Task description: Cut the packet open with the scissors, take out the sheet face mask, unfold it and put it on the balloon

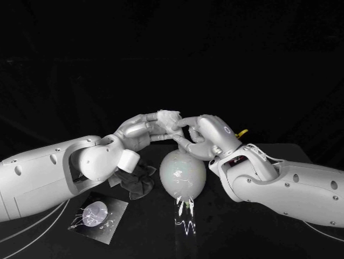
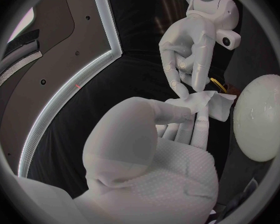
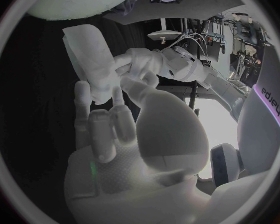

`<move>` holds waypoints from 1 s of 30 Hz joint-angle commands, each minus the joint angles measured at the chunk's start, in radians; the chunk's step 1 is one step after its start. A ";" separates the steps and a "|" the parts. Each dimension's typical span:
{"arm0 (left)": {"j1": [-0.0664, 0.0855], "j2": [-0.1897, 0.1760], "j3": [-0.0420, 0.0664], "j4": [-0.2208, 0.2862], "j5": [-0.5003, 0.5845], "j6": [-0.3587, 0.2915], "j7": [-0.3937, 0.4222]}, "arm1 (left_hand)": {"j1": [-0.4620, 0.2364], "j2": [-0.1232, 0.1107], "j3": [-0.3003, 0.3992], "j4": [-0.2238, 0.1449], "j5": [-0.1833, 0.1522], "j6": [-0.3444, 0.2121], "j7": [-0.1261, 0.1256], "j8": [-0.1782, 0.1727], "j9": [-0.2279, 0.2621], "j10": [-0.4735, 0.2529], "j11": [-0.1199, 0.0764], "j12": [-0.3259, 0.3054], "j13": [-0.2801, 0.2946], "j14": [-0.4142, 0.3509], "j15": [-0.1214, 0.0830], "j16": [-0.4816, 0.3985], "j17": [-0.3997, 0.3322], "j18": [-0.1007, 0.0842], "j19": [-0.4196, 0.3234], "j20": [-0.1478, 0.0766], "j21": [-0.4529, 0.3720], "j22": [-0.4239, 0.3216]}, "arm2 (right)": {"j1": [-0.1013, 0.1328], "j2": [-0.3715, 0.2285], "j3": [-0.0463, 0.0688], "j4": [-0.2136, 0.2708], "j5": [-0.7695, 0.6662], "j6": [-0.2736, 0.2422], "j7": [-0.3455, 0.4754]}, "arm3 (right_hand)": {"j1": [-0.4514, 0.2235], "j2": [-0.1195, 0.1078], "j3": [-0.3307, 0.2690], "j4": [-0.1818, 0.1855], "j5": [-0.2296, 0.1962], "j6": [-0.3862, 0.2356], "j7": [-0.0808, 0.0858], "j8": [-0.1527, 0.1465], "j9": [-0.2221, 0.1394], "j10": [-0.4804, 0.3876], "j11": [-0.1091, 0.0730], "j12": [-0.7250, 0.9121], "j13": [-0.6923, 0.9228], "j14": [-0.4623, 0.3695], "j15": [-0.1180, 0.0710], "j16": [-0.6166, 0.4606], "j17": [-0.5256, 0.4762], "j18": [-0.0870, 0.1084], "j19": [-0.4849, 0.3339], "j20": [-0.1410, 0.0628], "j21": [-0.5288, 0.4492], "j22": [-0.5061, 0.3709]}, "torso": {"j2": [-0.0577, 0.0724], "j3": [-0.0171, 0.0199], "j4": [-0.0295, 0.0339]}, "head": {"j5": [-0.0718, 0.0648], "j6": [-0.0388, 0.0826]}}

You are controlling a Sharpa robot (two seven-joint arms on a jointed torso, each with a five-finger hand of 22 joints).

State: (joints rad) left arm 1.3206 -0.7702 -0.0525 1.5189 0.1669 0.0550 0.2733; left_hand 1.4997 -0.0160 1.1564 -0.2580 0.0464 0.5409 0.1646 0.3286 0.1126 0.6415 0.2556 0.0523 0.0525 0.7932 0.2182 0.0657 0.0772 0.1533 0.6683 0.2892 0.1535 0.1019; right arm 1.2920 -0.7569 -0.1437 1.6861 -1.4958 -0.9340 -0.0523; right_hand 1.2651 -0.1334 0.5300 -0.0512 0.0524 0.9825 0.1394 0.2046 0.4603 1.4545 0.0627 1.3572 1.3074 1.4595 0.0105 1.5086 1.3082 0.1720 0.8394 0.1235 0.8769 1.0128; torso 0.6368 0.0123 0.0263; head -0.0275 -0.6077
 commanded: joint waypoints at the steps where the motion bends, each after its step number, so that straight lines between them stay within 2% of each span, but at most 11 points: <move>1: 0.001 0.002 0.001 0.004 -0.003 0.025 0.015 | -0.010 0.001 0.008 0.001 0.003 0.001 0.134 0.000 0.000 0.002 -0.001 -0.001 0.000 0.003 0.000 -0.003 0.000 -0.009 -0.004 -0.001 0.000 -0.001 | 0.000 0.007 0.001 -0.007 -0.059 -0.026 -0.009 | 0.005 -0.008 0.001 -0.008 0.006 0.006 0.002 -0.005 -0.002 0.006 -0.001 0.006 0.101 0.021 -0.002 0.003 0.097 0.011 0.006 0.002 0.005 0.001 | -0.001 0.0001 -0.0004 | 0.001 -0.001; 12: 0.001 0.002 0.001 0.005 -0.003 0.010 0.009 | -0.019 0.004 0.020 0.007 0.002 0.020 0.134 0.015 0.004 0.030 -0.003 0.003 0.002 0.048 -0.005 0.008 0.006 -0.004 0.019 -0.003 0.014 0.004 | 0.000 0.020 0.002 -0.017 -0.110 -0.027 -0.023 | 0.007 -0.008 0.003 -0.010 0.005 0.010 0.002 -0.006 -0.003 0.010 -0.001 0.012 0.105 0.025 -0.002 0.006 0.104 0.011 0.007 0.001 0.006 0.002 | -0.001 -0.0003 0.0000 | 0.001 -0.001; 18: 0.001 0.001 0.001 0.004 -0.006 -0.002 0.006 | -0.038 -0.013 -0.015 0.010 0.002 0.026 0.134 0.022 0.005 0.037 -0.004 0.002 0.002 0.061 -0.008 0.011 0.008 -0.001 0.031 -0.005 0.027 0.010 | 0.000 0.022 0.002 -0.020 -0.130 -0.034 -0.034 | 0.010 -0.007 0.005 -0.011 0.005 0.014 0.001 -0.006 -0.005 0.011 -0.002 0.014 0.107 0.027 -0.003 0.007 0.106 0.011 0.008 0.001 0.007 0.003 | -0.001 -0.0002 0.0001 | 0.001 0.000; 19: 0.001 0.001 0.001 0.004 -0.008 -0.004 0.005 | -0.041 -0.017 -0.023 0.010 0.002 0.026 0.134 0.022 0.004 0.037 -0.004 0.002 0.002 0.061 -0.008 0.011 0.007 -0.001 0.031 -0.006 0.029 0.011 | 0.000 0.022 0.002 -0.019 -0.132 -0.037 -0.035 | 0.011 -0.007 0.006 -0.011 0.005 0.015 0.001 -0.007 -0.005 0.011 -0.002 0.014 0.107 0.027 -0.003 0.008 0.106 0.011 0.008 0.001 0.007 0.003 | -0.001 -0.0002 0.0000 | 0.001 0.000; 20: 0.001 0.001 0.001 0.004 -0.010 -0.005 0.005 | -0.062 -0.040 -0.068 0.013 0.004 0.026 0.134 0.023 0.004 0.037 -0.004 0.002 0.002 0.062 -0.007 0.010 0.007 -0.003 0.035 -0.005 0.036 0.014 | 0.000 0.022 0.003 -0.019 -0.134 -0.040 -0.035 | 0.012 -0.007 0.006 -0.011 0.005 0.016 0.000 -0.007 -0.006 0.011 -0.002 0.015 0.108 0.027 -0.003 0.008 0.107 0.011 0.008 0.001 0.008 0.003 | -0.001 -0.0002 -0.0001 | 0.001 0.000; 21: 0.001 0.001 0.001 0.003 -0.012 -0.007 0.004 | -0.053 -0.029 -0.110 0.014 0.004 0.028 0.131 0.025 0.004 0.040 -0.005 0.001 0.002 0.064 -0.012 0.010 0.007 -0.003 0.035 -0.011 0.046 0.021 | 0.000 0.022 0.003 -0.019 -0.135 -0.044 -0.035 | 0.013 -0.006 0.008 -0.012 0.005 0.017 0.000 -0.007 -0.006 0.012 -0.003 0.016 0.109 0.028 -0.003 0.008 0.108 0.011 0.009 0.000 0.008 0.004 | -0.001 -0.0002 -0.0004 | 0.001 -0.001; 24: 0.001 0.001 0.001 0.003 -0.016 -0.010 0.003 | -0.059 -0.036 -0.167 0.015 0.000 0.029 0.134 0.028 0.004 0.044 -0.004 0.002 0.002 0.067 -0.009 0.008 0.007 -0.006 0.031 -0.014 0.058 0.028 | 0.000 0.021 0.003 -0.017 -0.138 -0.053 -0.035 | 0.019 -0.005 0.016 -0.014 0.000 0.024 -0.001 -0.009 -0.010 0.017 -0.004 0.024 0.115 0.032 -0.005 0.011 0.114 0.010 0.013 -0.001 0.012 0.007 | -0.001 -0.0001 -0.0005 | 0.000 -0.001; 25: 0.001 0.001 0.001 0.003 -0.017 -0.010 0.002 | -0.049 -0.025 -0.215 0.017 0.002 0.031 0.134 0.030 0.003 0.048 -0.005 0.002 0.002 0.070 -0.010 0.007 0.006 -0.008 0.023 -0.018 0.069 0.035 | 0.000 0.021 0.003 -0.017 -0.139 -0.056 -0.035 | 0.019 -0.005 0.016 -0.014 0.000 0.024 -0.001 -0.009 -0.010 0.017 -0.004 0.024 0.115 0.032 -0.005 0.011 0.114 0.010 0.013 -0.001 0.012 0.007 | -0.001 -0.0001 -0.0005 | 0.000 -0.001; 30: 0.001 0.001 0.001 0.003 -0.021 -0.014 -0.001 | -0.033 -0.004 -0.238 0.022 0.002 0.044 0.134 0.037 0.004 0.065 -0.006 0.004 0.003 0.079 -0.012 0.008 0.006 -0.009 0.027 -0.020 0.086 0.045 | 0.000 0.020 0.003 -0.015 -0.143 -0.062 -0.034 | 0.021 -0.005 0.021 -0.015 0.000 0.029 -0.002 -0.010 -0.012 0.021 -0.005 0.031 0.120 0.036 -0.006 0.014 0.121 0.009 0.020 -0.002 0.020 0.013 | -0.001 0.0001 -0.0003 | 0.000 -0.001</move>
State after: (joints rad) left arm 1.3205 -0.7707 -0.0524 1.5196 0.1555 0.0455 0.2684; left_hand 1.4698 -0.0263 0.9215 -0.2358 0.0464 0.5806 0.1716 0.3622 0.1154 0.7066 0.2480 0.0523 0.0551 0.8669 0.2057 0.0742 0.0831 0.1532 0.6915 0.2732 0.2361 0.1470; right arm 1.2917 -0.7370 -0.1414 1.6686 -1.6101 -0.9510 -0.0817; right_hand 1.2779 -0.1382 0.5438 -0.0649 0.0523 1.0042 0.1357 0.2008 0.4497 1.4578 0.0591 1.3826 1.3073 1.4632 0.0068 1.5166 1.3075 0.1687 0.8538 0.1236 0.8917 1.0248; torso 0.6359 0.0121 0.0260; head -0.0271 -0.6085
